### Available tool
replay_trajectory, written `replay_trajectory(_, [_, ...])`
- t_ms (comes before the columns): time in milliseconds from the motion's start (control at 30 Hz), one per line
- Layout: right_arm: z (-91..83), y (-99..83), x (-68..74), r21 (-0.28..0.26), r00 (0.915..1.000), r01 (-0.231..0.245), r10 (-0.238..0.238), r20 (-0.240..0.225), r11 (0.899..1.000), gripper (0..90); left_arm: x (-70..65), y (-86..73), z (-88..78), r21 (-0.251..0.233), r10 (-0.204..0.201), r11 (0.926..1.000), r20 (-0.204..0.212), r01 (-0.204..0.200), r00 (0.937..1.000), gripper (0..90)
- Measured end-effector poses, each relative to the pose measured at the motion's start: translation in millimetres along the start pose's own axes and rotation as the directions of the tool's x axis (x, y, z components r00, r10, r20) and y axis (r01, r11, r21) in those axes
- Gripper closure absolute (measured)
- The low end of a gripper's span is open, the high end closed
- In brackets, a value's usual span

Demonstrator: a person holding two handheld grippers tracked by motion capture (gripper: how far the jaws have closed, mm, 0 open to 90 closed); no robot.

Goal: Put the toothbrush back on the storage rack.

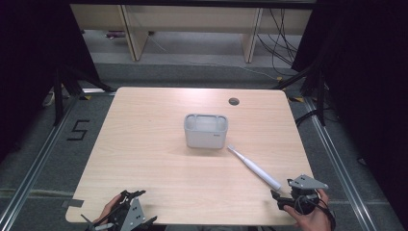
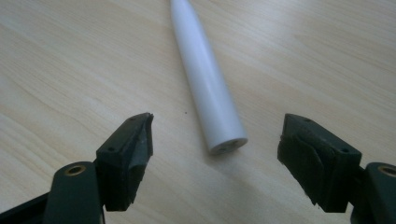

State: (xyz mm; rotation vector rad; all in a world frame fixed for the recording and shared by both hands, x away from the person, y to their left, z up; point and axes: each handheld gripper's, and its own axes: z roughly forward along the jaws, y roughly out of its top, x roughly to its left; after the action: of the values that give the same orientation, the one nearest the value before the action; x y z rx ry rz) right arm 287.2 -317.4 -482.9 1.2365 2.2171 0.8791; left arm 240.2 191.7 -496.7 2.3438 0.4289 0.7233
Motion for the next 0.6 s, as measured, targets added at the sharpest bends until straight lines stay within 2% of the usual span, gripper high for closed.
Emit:
replay_trajectory(33, [-0.9, 1.4, 1.8, 0.014, 0.9998, -0.018, 0.018, -0.004, 1.0, 27.2, 0.5, 0.3, -1.3, 0.01, 0.003, 1.0, 0.008, -0.003, 1.0, 15.2])
replay_trajectory(67, [0.8, 1.6, 0.7, -0.004, 0.9999, 0.011, -0.011, -0.004, 1.0, 27.3, 1.0, 0.4, -1.7, 0.015, 0.009, 0.9998, 0.01, -0.009, 0.9999, 15.2])
replay_trajectory(100, [0.8, 1.6, 0.7, -0.004, 0.9999, 0.011, -0.011, -0.004, 1.0, 27.3, 1.0, 0.4, -1.7, 0.015, 0.009, 0.9998, 0.01, -0.009, 0.9999, 15.2])
replay_trajectory(133, [-1.0, 3.2, 3.3, 0.022, 0.9999, -0.014, 0.014, -0.01, 1.0, 27.8, 0.8, 0.5, -1.6, 0.014, 0.008, 0.9999, 0.01, -0.008, 0.9999, 15.2])
replay_trajectory(200, [1.2, 4.1, 1.7, 0.017, 0.9995, 0.02, -0.02, -0.023, 1.0, 29.0, 0.2, 0.3, -0.3, 0.001, -0.002, 1.0, 0.005, 0.002, 1.0, 15.2])
replay_trajectory(267, [-0.7, 6.8, -0.3, 0.048, 0.9994, 0.033, -0.032, -0.014, 0.998, 30.0, -0.5, -0.1, 1.3, -0.006, 0.0, 1.0, -0.019, 0.0, 0.9998, 15.2])
replay_trajectory(300, [-0.3, 7.8, -0.7, 0.047, 0.9993, 0.035, -0.035, -0.016, 0.998, 30.3, -0.5, -0.1, 1.3, -0.006, 0.0, 1.0, -0.019, 0.0, 0.9998, 15.2])
replay_trajectory(333, [-0.8, 9.7, -1.5, 0.064, 0.999, 0.043, -0.042, -0.016, 0.997, 30.3, 0.0, 0.2, 0.5, 0.001, -0.001, 1.0, 0.003, 0.001, 1.0, 15.2])
replay_trajectory(367, [0.0, 11.2, -1.9, 0.059, 0.9987, 0.05, -0.049, -0.018, 0.997, 30.3, 0.5, 0.3, 0.1, 0.006, 0.009, 0.9999, 0.007, -0.009, 0.9999, 15.2])
replay_trajectory(400, [-1.7, 13.1, 1.3, 0.084, 0.9997, 0.007, -0.004, -0.025, 0.996, 30.3, 0.4, 0.4, 0.2, 0.005, 0.005, 1.0, 0.004, -0.005, 1.0, 15.2])
replay_trajectory(467, [-0.2, 15.2, 0.7, 0.089, 0.9989, 0.039, -0.036, -0.03, 0.995, 30.4, 0.3, 0.3, 0.7, -0.004, -0.003, 1.0, 0.0, 0.003, 1.0, 15.2])
replay_trajectory(567, [1.9, 18.8, 1.7, 0.101, 0.9984, 0.045, -0.042, -0.038, 0.994, 31.1, 1.2, 0.1, -0.3, 0.004, 0.006, 1.0, 0.004, -0.006, 1.0, 15.2])
replay_trajectory(600, [2.8, 20.6, 1.3, 0.104, 0.9974, 0.061, -0.057, -0.043, 0.993, 31.1, 1.0, 0.1, -0.2, 0.003, 0.005, 1.0, 0.005, -0.005, 1.0, 15.2])
